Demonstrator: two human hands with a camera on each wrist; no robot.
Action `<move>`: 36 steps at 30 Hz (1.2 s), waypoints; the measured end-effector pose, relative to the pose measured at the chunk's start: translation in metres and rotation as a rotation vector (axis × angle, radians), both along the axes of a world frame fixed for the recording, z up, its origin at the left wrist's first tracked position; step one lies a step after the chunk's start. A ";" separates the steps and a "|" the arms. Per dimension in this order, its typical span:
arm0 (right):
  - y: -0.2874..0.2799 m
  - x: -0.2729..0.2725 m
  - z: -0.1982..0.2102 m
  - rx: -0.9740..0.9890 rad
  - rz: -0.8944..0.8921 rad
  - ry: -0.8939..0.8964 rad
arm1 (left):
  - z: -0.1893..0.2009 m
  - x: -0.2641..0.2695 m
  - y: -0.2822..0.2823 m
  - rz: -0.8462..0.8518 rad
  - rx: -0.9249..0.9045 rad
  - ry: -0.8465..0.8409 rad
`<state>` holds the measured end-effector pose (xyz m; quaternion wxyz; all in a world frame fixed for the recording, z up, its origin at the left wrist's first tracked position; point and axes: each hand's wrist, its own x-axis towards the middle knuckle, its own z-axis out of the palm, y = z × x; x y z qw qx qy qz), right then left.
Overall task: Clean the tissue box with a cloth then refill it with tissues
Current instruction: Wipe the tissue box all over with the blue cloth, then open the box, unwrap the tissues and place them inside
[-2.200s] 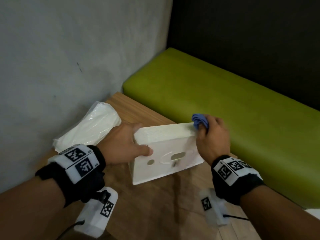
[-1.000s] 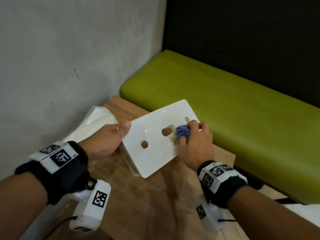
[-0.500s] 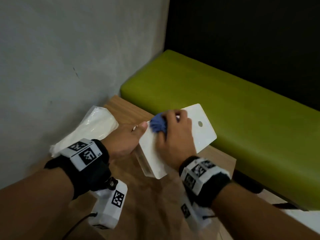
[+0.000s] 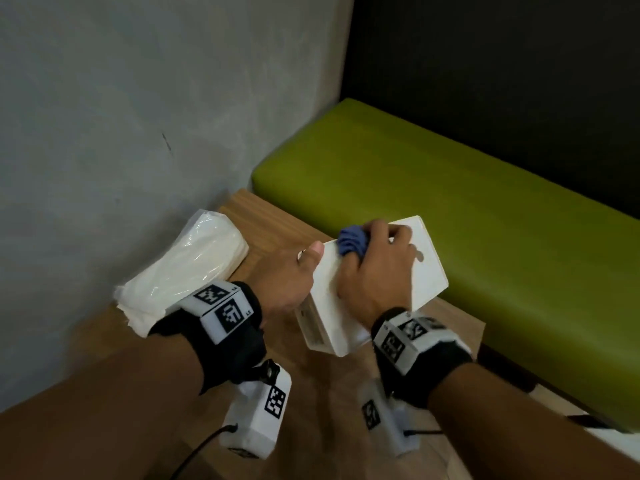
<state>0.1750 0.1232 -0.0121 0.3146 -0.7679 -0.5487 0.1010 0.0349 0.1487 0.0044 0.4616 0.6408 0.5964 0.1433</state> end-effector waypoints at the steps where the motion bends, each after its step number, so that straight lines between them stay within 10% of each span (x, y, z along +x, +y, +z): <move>1: -0.009 -0.012 0.001 0.032 0.054 0.021 | 0.000 -0.001 0.000 0.014 0.017 0.002; 10: -0.002 0.031 -0.009 -0.030 -0.102 0.046 | 0.000 -0.020 -0.012 0.013 0.008 -0.014; 19: -0.063 -0.027 -0.002 0.003 0.274 0.043 | 0.008 -0.042 -0.004 0.131 0.065 0.022; 32: -0.130 0.009 -0.067 -0.788 0.251 -0.031 | 0.020 -0.067 -0.020 0.068 0.284 0.198; 36: -0.123 0.003 -0.051 -0.750 0.260 -0.127 | 0.016 -0.069 -0.028 0.100 0.290 0.213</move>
